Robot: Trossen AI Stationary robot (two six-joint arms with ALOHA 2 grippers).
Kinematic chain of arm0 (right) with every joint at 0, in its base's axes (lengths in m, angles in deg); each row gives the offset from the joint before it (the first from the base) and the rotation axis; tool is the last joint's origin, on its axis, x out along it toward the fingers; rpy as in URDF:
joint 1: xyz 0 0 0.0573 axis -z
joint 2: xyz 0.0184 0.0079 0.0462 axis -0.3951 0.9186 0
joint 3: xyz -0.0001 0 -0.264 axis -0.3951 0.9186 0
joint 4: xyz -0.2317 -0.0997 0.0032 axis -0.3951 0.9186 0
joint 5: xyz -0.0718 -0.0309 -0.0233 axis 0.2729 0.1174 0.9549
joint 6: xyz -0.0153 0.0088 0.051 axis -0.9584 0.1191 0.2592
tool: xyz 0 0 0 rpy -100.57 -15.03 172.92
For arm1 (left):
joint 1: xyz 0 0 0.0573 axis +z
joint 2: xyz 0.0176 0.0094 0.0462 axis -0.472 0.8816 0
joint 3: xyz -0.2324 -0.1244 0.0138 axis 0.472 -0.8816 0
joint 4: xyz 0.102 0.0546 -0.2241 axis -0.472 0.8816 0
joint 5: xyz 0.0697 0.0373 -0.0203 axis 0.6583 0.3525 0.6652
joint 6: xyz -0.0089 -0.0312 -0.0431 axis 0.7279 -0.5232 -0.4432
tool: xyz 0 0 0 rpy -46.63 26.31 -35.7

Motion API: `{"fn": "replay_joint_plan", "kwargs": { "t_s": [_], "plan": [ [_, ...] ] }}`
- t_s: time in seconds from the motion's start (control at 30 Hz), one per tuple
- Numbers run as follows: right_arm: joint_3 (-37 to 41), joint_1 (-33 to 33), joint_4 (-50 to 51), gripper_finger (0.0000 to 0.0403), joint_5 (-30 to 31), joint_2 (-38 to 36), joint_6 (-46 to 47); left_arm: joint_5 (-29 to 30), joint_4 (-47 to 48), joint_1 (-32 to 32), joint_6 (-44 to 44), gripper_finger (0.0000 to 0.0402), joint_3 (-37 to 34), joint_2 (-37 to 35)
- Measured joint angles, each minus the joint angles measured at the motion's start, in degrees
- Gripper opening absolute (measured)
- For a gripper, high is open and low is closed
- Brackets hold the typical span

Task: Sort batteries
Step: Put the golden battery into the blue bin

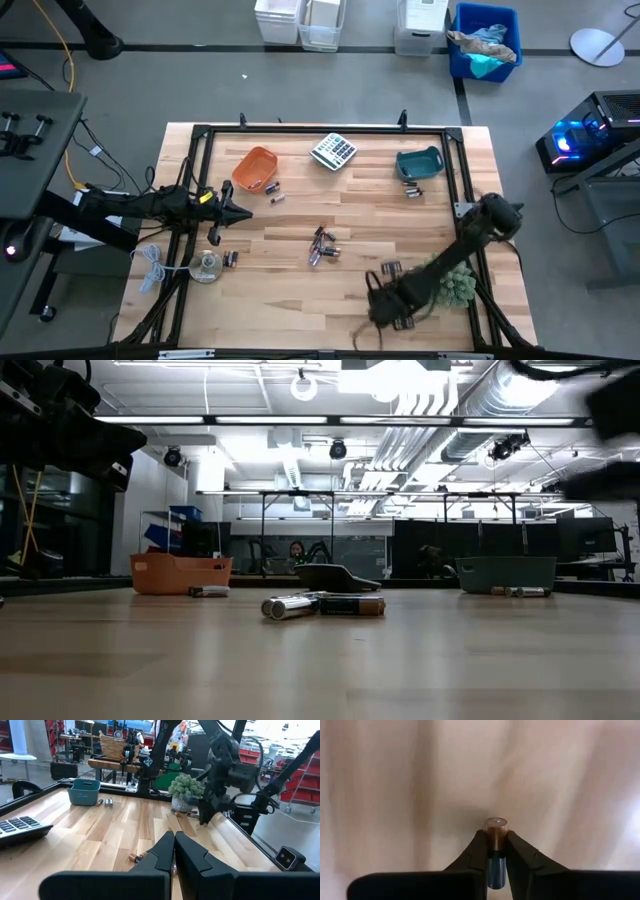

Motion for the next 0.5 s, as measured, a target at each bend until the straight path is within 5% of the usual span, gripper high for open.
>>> {"fn": "replay_joint_plan", "kwargs": {
  "t_s": [0.27,0.5],
  "plan": [
    [3.5,20.5,16.0,0.0033,19.2,-18.4,5.6,0.0,0.0,0.0,0.0,0.0005,0.0,0.0],
    [18.4,48.6,14.7,0.0033,24.2,-38.1,12.9,0.0,0.0,0.0,0.0,0.0005,0.0,0.0]
  ]
}}
